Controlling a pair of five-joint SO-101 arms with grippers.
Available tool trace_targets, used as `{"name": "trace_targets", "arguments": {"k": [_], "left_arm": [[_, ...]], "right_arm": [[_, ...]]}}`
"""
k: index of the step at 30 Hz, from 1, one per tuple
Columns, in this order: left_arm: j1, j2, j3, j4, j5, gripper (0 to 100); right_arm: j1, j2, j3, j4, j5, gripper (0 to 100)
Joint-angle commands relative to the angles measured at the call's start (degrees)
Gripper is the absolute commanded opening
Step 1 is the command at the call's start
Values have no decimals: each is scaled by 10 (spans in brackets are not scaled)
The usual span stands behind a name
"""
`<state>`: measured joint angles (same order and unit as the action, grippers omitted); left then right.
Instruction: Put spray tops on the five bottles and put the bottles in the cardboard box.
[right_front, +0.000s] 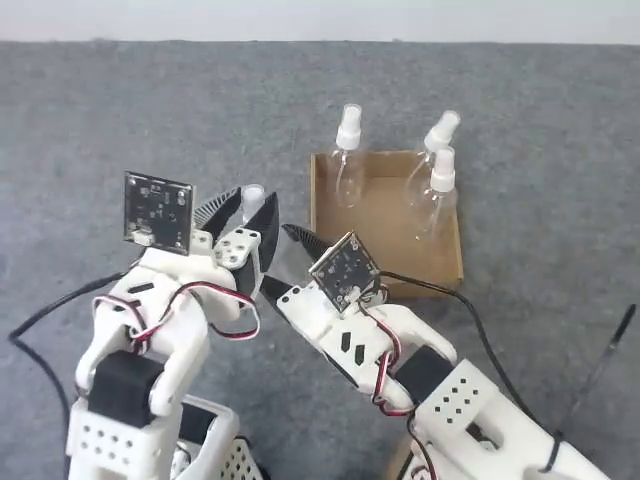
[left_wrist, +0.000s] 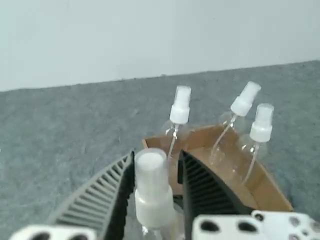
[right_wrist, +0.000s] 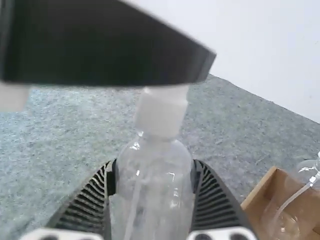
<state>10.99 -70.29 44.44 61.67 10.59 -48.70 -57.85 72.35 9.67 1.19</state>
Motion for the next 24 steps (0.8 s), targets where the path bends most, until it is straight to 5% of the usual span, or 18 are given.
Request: {"name": "trace_targets", "arguments": {"k": [1,11,24], "left_arm": [[-37,-3,-65,-6,-6,126],[-89,129,-113,-27,-30,126],[-94,50,-7,-16,-62,126]], "right_arm": [[7,-24,-5,-13,-6,6],[7,-24,-5,-11,-6,6],[33,-24,-9,-10,-6,6]]}}
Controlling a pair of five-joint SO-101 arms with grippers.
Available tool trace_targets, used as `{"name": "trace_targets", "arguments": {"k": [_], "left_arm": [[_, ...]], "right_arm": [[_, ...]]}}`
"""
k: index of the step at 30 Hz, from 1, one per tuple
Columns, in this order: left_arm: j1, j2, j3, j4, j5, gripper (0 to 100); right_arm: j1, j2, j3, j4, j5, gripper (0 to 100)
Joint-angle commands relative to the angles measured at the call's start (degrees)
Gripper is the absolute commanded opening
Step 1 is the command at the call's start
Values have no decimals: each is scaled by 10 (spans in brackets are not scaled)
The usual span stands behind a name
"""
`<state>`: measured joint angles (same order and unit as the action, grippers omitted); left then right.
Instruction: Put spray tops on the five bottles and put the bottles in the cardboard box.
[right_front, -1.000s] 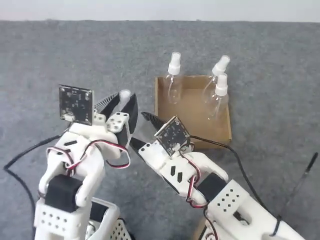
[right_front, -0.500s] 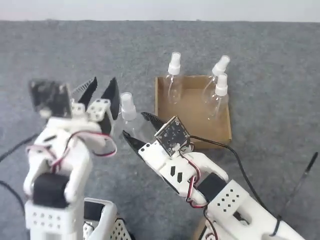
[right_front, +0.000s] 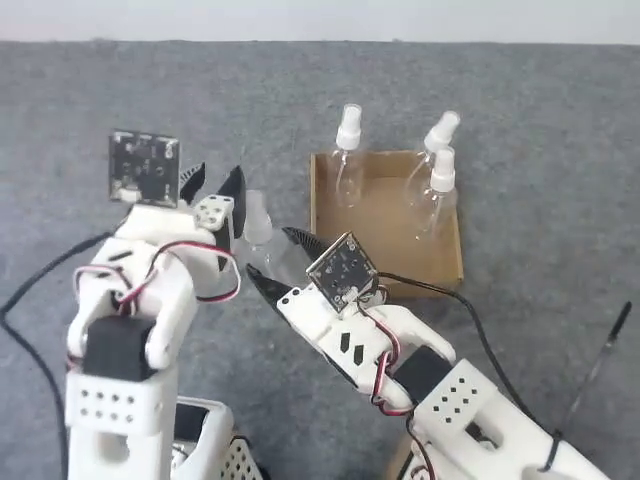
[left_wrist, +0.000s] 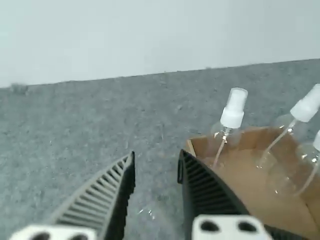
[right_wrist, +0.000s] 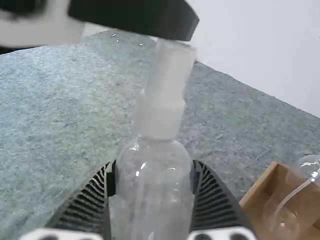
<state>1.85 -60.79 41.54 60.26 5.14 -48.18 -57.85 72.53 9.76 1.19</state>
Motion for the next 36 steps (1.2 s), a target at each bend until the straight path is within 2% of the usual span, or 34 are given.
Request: {"name": "trace_targets", "arguments": {"k": [1,6,10,15,17,20,25,32,36], "left_arm": [[-1,-62,36,-3,-9,126],[1,-108,77,-4,-25,126],[-6,-113,48,-4,-25,126],[-22,-113,26,44,-25,130],[-21,-114,52,47,-25,130],[-21,-134,121,8,-25,130],[13,-260,266,-55,-26,137],[65,-440,334,-11,-24,276],[71,-423,341,-25,-24,291]], "right_arm": [[37,-24,-11,-12,-7,6],[44,-25,-11,-13,-7,6],[47,-25,-11,-12,-7,6],[51,-25,-25,-6,-4,6],[65,-20,-57,21,-6,6],[91,-18,-116,65,-7,6],[103,-8,-184,82,-7,6],[102,122,-274,77,-8,6],[87,161,-313,87,-35,6]]}}
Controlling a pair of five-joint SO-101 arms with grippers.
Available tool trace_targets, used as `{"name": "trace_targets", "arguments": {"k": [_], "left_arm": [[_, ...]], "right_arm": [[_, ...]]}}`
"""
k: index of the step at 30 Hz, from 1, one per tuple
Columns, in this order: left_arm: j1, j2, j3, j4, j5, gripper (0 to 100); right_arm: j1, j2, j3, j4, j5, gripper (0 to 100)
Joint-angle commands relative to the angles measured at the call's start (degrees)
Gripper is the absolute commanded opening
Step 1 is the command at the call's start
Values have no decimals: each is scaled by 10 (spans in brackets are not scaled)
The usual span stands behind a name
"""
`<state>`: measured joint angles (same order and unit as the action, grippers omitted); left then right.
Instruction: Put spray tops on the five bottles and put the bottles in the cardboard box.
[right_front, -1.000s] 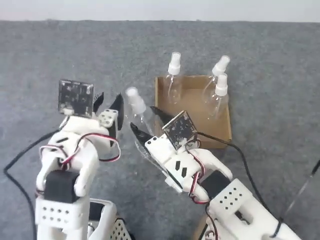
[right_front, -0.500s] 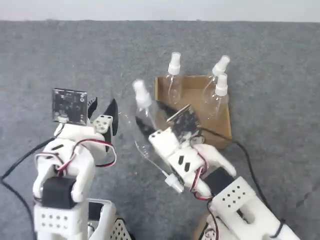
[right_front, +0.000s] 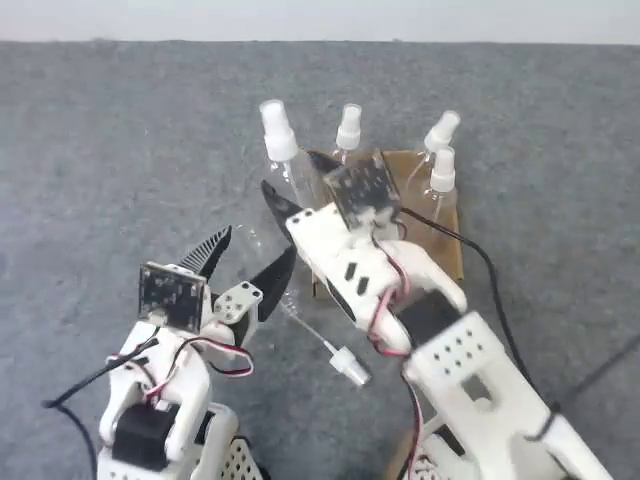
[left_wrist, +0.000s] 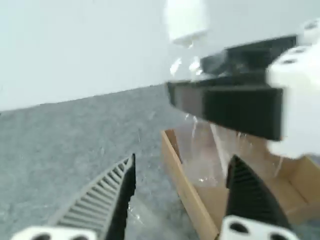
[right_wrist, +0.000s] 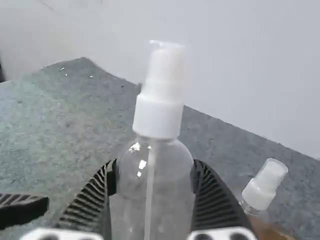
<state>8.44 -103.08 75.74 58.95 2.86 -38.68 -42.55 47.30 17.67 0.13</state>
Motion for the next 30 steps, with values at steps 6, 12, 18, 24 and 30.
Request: {"name": "trace_targets", "arguments": {"k": [6,12,18,24,30], "left_arm": [[-9,54,27,-87,-4,291],[-5,70,28,-93,-4,291],[-5,70,29,-93,-4,291],[-4,70,29,-90,-4,290],[-11,70,29,-91,-6,251]], "right_arm": [[-32,-23,-76,104,-6,6],[-31,-86,-76,163,-5,6],[-31,-114,-76,194,-5,6],[-19,-103,-76,193,-4,6],[80,-63,-83,187,-4,6]]}}
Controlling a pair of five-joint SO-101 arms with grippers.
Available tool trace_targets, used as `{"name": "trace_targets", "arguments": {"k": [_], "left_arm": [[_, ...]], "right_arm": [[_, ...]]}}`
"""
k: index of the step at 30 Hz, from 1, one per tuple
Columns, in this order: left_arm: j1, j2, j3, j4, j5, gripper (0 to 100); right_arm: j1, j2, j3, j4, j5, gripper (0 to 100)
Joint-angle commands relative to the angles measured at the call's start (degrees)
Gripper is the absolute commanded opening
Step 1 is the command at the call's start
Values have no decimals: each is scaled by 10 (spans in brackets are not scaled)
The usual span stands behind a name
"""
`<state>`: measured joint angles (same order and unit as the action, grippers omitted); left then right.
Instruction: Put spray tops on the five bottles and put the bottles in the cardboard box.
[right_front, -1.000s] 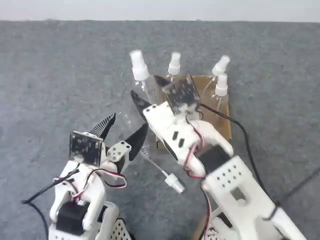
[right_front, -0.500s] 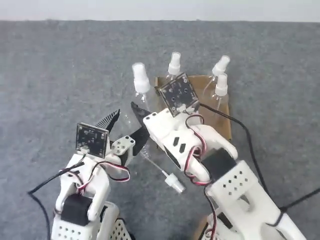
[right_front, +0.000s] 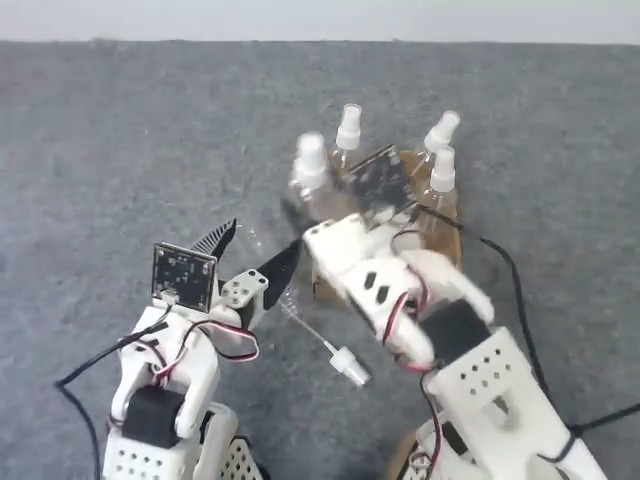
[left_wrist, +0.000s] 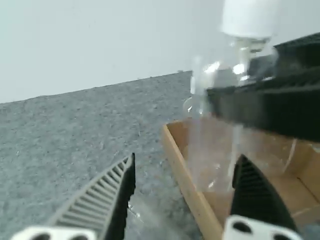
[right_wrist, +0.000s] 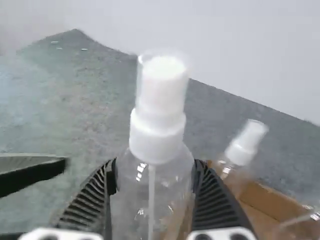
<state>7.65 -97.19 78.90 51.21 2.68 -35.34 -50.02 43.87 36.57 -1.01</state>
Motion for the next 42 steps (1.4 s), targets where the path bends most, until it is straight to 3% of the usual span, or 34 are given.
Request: {"name": "trace_targets", "arguments": {"k": [1,6,10,16,27,42], "left_arm": [[-4,11,-3,-13,-4,224],[-81,11,-7,-26,0,0],[-146,11,-16,-29,33,12],[-141,11,-15,-28,33,12],[-140,11,-14,-28,31,12],[-140,11,-14,-28,30,13]], "right_arm": [[58,21,-47,-1,7,6],[76,67,-41,-23,3,6],[79,105,26,-136,4,6],[98,160,109,-287,6,6],[108,286,118,-386,6,6],[106,302,169,-435,6,6]]}}
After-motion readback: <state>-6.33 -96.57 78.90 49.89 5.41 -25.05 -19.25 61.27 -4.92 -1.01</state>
